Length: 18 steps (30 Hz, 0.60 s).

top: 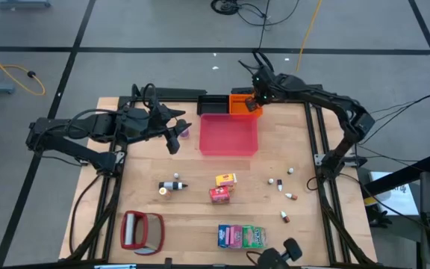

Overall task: Pick & Place Kitchen Items
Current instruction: Put the spice bag into the orange bin

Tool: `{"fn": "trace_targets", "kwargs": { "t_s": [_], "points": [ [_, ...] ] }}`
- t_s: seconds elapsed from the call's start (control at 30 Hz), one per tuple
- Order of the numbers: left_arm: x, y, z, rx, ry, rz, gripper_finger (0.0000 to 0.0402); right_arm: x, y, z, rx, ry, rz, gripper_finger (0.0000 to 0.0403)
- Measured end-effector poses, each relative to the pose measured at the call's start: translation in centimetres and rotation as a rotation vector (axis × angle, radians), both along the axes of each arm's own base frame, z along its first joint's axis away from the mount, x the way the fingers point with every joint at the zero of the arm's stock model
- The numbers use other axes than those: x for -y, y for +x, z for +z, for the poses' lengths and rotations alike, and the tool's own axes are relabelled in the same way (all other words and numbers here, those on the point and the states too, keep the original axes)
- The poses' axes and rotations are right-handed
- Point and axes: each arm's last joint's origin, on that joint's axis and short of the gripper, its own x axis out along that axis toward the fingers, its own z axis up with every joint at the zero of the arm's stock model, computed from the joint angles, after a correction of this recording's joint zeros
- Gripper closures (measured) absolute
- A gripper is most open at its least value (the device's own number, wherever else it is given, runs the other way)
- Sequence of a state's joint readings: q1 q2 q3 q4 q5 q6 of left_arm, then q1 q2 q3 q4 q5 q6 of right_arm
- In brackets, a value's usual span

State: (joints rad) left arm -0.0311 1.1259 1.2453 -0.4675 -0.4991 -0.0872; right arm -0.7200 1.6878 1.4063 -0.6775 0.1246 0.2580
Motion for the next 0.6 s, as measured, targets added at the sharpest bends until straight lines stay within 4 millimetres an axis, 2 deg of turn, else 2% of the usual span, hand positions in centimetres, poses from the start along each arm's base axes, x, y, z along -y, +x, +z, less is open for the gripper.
{"fn": "trace_targets", "kwargs": {
  "t_s": [0.6],
  "points": [
    [0.00, 0.00, -0.01, -0.002, 0.001, 0.000, 0.0190, 0.83, 0.85, -0.90, 0.017, -0.030, 0.064, 0.0392]
  ]
}}
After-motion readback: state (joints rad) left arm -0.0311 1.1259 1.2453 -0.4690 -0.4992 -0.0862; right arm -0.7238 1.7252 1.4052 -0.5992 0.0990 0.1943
